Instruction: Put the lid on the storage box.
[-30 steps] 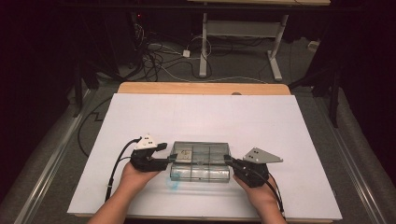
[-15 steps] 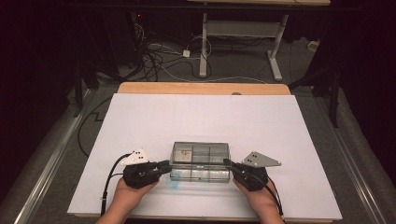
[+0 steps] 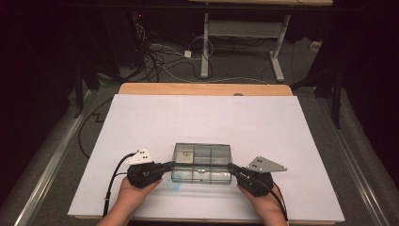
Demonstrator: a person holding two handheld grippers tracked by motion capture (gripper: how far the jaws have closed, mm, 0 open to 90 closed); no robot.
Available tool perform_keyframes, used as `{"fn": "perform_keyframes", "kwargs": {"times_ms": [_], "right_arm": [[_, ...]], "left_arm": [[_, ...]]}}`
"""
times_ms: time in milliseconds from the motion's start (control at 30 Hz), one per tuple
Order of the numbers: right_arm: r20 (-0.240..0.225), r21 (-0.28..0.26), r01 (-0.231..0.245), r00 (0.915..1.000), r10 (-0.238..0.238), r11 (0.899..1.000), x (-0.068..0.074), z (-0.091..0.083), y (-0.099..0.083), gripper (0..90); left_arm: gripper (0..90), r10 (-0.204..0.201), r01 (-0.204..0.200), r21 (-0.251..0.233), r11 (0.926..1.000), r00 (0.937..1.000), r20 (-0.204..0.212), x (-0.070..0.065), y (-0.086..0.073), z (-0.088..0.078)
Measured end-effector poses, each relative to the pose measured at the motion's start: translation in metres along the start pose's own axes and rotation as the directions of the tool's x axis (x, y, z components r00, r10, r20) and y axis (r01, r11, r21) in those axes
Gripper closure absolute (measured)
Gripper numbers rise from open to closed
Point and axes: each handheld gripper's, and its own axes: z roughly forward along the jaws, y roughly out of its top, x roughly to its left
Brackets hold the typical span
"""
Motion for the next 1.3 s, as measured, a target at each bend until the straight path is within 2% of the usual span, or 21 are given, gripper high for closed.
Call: {"fn": "perform_keyframes", "kwargs": {"times_ms": [167,267,433,533,600,700,900,1000,1167,1233,1300], "right_arm": [[0.043,-0.001,-0.043,0.9982,0.043,0.999,-0.012,-0.012,-0.008,66.4],[0.100,0.020,-0.062,0.9932,0.060,0.998,-0.023,-0.019,-0.016,52.6],[0.158,0.046,-0.090,0.9841,0.081,0.995,-0.035,-0.029,-0.032,20.4],[0.193,0.058,-0.102,0.9771,0.089,0.993,-0.040,-0.036,-0.039,10.4],[0.211,0.059,-0.110,0.9729,0.095,0.992,-0.041,-0.039,-0.041,0.0],[0.233,0.089,-0.131,0.9666,0.107,0.987,-0.042,-0.042,-0.044,0.0],[0.234,0.080,-0.122,0.9671,0.100,0.989,-0.039,-0.044,-0.045,0.0],[0.234,0.062,-0.125,0.9662,0.108,0.990,-0.041,-0.046,-0.043,0.0],[0.242,0.034,-0.134,0.9627,0.122,0.990,-0.045,-0.050,-0.041,0.0],[0.244,0.026,-0.138,0.9612,0.128,0.990,-0.046,-0.051,-0.040,0.0],[0.246,0.026,-0.139,0.9608,0.129,0.990,-0.047,-0.051,-0.041,0.0]], "left_arm": [[87.0,0.022,-0.022,0.017,0.9996,0.9996,-0.016,-0.003,-0.001,0.001],[87.0,0.038,-0.037,0.029,0.9989,0.9989,-0.027,-0.005,-0.003,0.002],[87.0,0.030,-0.029,0.024,0.9993,0.9990,-0.032,-0.007,-0.007,-0.002],[87.0,0.035,-0.034,0.035,0.9988,0.9987,-0.037,-0.009,-0.009,-0.004],[87.0,0.036,-0.034,0.036,0.9988,0.9982,-0.048,-0.010,-0.010,-0.005],[87.0,0.031,-0.029,0.041,0.9987,0.9980,-0.054,-0.009,-0.014,-0.008],[87.0,0.020,-0.016,0.065,0.9978,0.9979,-0.062,-0.003,-0.021,-0.009],[87.0,0.010,-0.005,0.062,0.9981,0.9961,-0.088,0.004,-0.021,-0.014],[87.1,-0.021,0.030,0.062,0.9976,0.9896,-0.142,0.023,-0.028,-0.026],[87.1,-0.038,0.051,0.070,0.9963,0.9850,-0.168,0.034,-0.033,-0.034],[87.1,-0.067,0.079,0.058,0.9952,0.9793,-0.191,0.044,-0.039,-0.044]]}}
